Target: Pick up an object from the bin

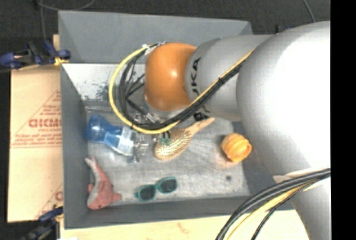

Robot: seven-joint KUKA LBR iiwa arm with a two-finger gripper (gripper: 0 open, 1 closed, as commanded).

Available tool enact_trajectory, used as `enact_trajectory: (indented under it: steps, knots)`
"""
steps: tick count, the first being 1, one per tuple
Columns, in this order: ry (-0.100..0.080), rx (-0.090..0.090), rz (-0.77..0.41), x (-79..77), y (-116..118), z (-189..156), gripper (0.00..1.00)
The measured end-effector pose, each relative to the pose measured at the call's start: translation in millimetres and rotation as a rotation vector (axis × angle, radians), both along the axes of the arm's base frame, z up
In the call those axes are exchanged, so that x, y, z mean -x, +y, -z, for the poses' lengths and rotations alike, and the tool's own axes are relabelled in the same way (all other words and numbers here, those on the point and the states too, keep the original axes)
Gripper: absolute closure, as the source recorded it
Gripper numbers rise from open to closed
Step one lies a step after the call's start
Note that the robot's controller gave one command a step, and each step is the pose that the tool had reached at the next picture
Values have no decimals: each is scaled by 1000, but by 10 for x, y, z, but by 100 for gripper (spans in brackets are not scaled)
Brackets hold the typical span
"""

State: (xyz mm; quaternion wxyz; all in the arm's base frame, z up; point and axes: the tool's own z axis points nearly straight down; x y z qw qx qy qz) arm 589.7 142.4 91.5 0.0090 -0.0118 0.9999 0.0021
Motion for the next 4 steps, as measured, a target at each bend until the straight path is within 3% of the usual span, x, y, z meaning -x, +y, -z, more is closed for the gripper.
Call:
enact_trajectory:
  steps: [4]
  knots:
    - [0, 0, 1, 0, 0, 0, 100]
